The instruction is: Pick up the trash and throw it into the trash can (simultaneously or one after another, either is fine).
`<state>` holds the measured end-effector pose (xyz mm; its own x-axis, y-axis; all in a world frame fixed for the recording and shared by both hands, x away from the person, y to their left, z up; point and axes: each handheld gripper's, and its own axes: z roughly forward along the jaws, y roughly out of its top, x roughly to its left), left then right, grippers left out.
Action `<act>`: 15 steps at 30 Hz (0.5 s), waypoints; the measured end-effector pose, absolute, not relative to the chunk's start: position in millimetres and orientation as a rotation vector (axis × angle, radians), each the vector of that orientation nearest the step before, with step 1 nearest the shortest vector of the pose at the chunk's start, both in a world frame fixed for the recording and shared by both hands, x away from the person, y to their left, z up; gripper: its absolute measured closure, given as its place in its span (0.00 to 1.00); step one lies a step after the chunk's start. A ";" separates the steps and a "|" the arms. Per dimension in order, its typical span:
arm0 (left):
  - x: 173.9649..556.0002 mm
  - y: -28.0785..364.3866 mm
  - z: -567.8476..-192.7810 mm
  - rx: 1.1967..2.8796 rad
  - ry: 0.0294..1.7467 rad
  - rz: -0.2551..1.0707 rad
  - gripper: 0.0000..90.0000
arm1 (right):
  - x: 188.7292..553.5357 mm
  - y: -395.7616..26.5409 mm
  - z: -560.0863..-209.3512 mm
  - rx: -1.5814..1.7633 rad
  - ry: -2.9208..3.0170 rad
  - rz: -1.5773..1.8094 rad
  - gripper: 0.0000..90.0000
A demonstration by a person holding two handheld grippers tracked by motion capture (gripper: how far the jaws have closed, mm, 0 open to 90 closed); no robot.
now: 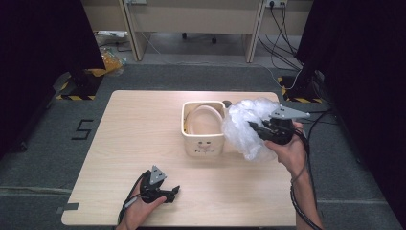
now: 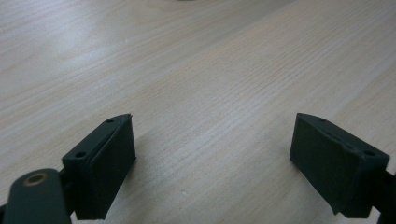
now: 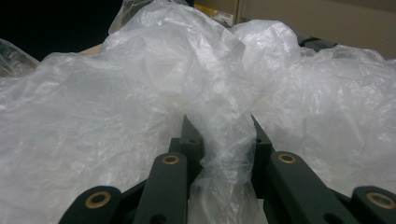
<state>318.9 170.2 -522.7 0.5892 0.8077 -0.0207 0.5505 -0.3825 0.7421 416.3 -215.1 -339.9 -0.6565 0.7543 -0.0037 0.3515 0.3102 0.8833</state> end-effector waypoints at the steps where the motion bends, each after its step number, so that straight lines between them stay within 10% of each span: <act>1: 318.9 170.3 -522.8 2.090 1.073 0.453 0.15 | 418.3 -211.4 -337.6 0.977 2.169 1.300 0.84; 15: 318.2 170.7 -522.5 2.092 1.076 0.451 0.15 | 456.8 -134.1 -314.0 0.878 2.294 1.322 0.84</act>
